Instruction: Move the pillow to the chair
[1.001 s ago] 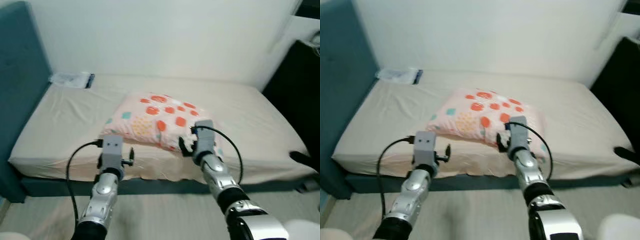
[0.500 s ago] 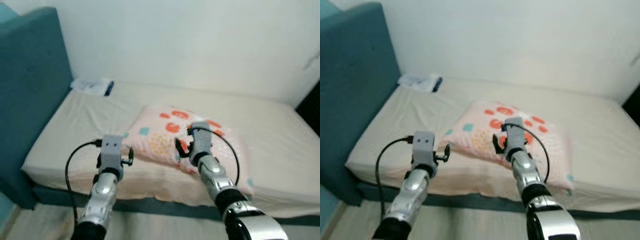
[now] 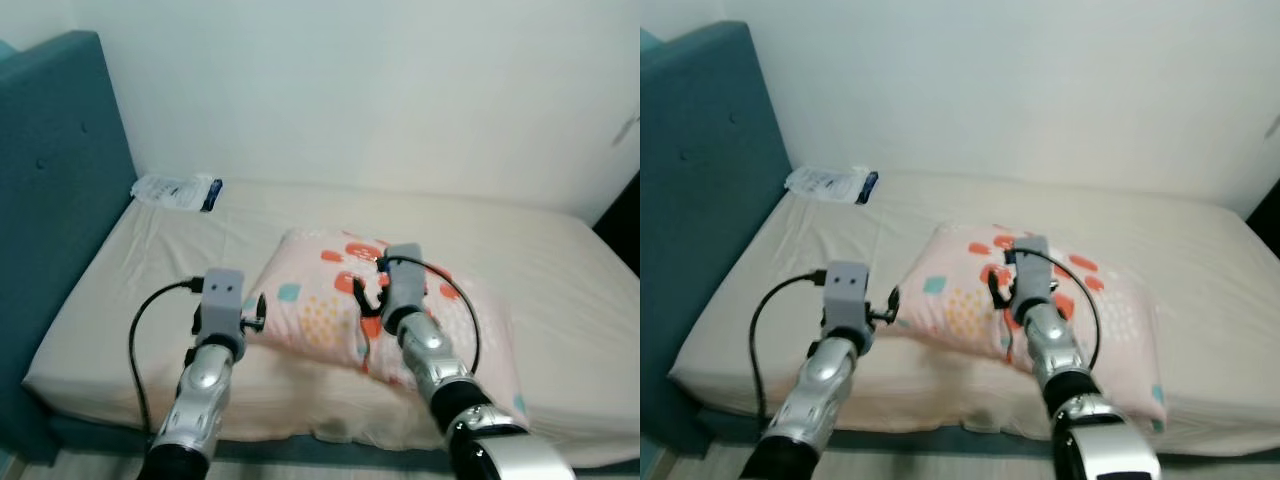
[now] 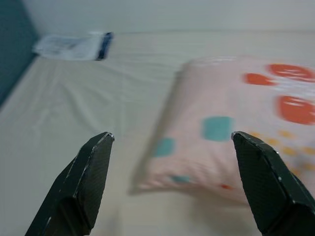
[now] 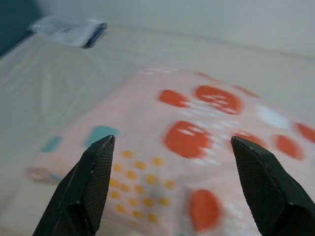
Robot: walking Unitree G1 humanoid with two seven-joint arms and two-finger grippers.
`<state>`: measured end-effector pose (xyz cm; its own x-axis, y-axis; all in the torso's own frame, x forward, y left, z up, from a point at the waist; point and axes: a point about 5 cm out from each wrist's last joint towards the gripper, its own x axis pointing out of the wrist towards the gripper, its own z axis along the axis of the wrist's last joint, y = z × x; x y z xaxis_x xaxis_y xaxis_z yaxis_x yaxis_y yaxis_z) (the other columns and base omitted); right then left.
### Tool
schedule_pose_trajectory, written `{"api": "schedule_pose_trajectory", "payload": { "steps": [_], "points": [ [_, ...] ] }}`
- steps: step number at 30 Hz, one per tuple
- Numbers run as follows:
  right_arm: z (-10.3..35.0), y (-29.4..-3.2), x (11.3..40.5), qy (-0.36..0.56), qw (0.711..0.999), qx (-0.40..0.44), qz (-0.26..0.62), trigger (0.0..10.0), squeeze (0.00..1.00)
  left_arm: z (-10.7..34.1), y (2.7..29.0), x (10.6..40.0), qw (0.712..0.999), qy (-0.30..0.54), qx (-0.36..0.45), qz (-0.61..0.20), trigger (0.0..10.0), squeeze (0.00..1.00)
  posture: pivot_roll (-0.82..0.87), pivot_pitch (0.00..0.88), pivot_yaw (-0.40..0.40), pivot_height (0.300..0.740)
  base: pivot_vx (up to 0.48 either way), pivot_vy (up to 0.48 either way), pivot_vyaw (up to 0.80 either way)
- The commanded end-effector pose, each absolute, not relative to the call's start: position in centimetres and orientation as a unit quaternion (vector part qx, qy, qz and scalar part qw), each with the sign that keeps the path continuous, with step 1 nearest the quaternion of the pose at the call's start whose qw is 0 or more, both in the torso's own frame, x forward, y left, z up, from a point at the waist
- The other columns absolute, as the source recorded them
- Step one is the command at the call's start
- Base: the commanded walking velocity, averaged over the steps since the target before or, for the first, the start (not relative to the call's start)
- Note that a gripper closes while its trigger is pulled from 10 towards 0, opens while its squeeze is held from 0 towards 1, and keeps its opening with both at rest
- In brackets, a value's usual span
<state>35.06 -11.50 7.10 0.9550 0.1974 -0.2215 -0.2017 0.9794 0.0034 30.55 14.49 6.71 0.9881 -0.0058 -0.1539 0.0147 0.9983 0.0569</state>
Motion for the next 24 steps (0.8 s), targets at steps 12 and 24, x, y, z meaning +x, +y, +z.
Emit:
{"api": "schedule_pose_trajectory", "payload": {
  "steps": [12, 24],
  "points": [
    [6.76, -12.45, 34.95, 0.118, 0.989, -0.015, 0.088, 10.0, 0.00, 6.32, 13.99, 30.29, 0.996, 0.081, 0.023, -0.016, 10.0, 0.00, -0.01, 0.000, -0.094, 0.740, 0.160, 0.000, 0.00],
    [6.68, -12.13, 34.87, 0.117, 0.989, -0.011, 0.089, 10.0, 0.00, 6.16, 13.84, 30.23, 0.996, 0.084, 0.031, -0.026, 10.0, 0.00, 0.00, 0.000, -0.089, 0.740, 0.000, -0.232, 0.00]
  ]
}}
